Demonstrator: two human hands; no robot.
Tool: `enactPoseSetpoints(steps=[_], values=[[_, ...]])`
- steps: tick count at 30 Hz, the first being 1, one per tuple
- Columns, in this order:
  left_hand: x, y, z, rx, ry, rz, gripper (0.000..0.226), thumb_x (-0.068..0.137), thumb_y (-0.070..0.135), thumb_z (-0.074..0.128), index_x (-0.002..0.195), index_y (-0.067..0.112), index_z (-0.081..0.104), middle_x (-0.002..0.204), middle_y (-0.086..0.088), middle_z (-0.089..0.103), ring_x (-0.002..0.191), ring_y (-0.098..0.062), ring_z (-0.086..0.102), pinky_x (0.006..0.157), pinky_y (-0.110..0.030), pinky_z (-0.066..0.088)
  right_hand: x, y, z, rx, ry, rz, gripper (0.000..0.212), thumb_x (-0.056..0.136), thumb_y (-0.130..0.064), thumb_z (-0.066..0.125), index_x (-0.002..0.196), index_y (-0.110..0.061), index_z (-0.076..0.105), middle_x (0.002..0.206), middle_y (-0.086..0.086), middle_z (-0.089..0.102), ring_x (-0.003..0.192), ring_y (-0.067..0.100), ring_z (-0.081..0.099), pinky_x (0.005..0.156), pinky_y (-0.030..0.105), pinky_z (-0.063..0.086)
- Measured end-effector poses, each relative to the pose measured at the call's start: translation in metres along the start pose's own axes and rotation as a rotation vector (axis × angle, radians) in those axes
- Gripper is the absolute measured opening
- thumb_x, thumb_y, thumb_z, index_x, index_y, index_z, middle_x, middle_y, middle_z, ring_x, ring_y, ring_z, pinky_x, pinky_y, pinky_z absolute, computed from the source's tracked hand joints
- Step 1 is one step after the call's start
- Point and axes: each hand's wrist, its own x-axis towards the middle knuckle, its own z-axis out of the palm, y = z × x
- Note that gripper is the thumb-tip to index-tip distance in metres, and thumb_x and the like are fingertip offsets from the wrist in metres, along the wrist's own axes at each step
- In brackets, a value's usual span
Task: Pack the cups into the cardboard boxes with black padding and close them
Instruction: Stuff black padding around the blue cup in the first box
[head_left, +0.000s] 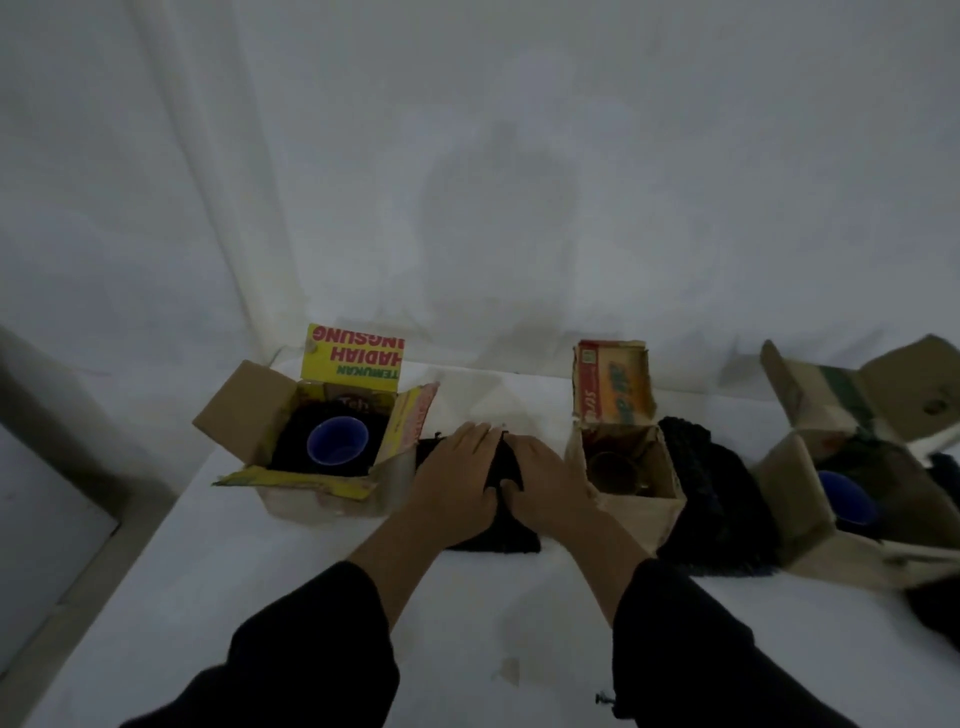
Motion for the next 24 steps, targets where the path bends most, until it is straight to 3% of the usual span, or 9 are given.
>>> enactPoseSetpoints(steps=[9, 14, 17, 21, 24], values=[[-0.026, -0.025, 0.071, 0.093, -0.306, -0.342, 0.072, 0.094, 0.032, 0.04, 0.151, 0.008, 0.003, 0.159, -0.012, 0.004, 0.147, -0.028, 0.003, 0.118, -0.039, 0.019, -0.003, 0.032, 0.075, -0.044, -0.181, 0.134, 0.062, 0.098, -0.033, 0.039, 0.151, -0.015, 0.012, 0.16, 0.006, 0.006, 0.148, 0.026, 0.002, 0.119, 0.039, 0.016], [-0.032, -0.031, 0.091, 0.052, -0.404, -0.539, 0.068, 0.098, 0.041, 0.034, 0.152, 0.016, 0.001, 0.158, -0.019, -0.001, 0.147, -0.032, 0.003, 0.119, -0.039, 0.015, -0.004, 0.039, 0.1, -0.095, -0.177, 0.225, 0.057, 0.099, -0.042, 0.033, 0.151, -0.021, 0.019, 0.16, 0.013, -0.004, 0.147, 0.032, -0.004, 0.12, 0.04, 0.011], [-0.03, -0.029, 0.097, -0.045, -0.344, -0.622, 0.063, 0.097, 0.041, 0.037, 0.151, 0.018, 0.014, 0.156, -0.015, 0.014, 0.144, -0.029, 0.016, 0.118, -0.038, 0.019, -0.003, 0.036, 0.108, -0.027, -0.138, 0.338, 0.051, 0.099, -0.044, 0.031, 0.148, -0.028, 0.026, 0.159, 0.016, 0.003, 0.146, 0.035, 0.003, 0.118, 0.04, 0.014], [-0.025, -0.027, 0.096, -0.28, -0.078, -0.796, 0.043, 0.092, 0.035, 0.051, 0.133, 0.021, 0.049, 0.136, -0.006, 0.05, 0.125, -0.026, 0.045, 0.102, -0.037, 0.042, 0.0, 0.035, 0.112, 0.028, -0.082, 0.421, 0.042, 0.098, -0.042, 0.038, 0.137, -0.026, 0.042, 0.15, 0.014, 0.031, 0.14, 0.03, 0.025, 0.114, 0.041, 0.026], [-0.023, -0.026, 0.09, -0.482, -0.024, -0.909, 0.032, 0.089, 0.027, 0.058, 0.12, 0.024, 0.057, 0.127, -0.006, 0.055, 0.115, -0.026, 0.053, 0.092, -0.033, 0.048, -0.001, 0.036, 0.108, 0.017, -0.015, 0.435, 0.033, 0.093, -0.038, 0.05, 0.124, -0.026, 0.054, 0.132, 0.006, 0.048, 0.123, 0.024, 0.046, 0.106, 0.037, 0.033]])
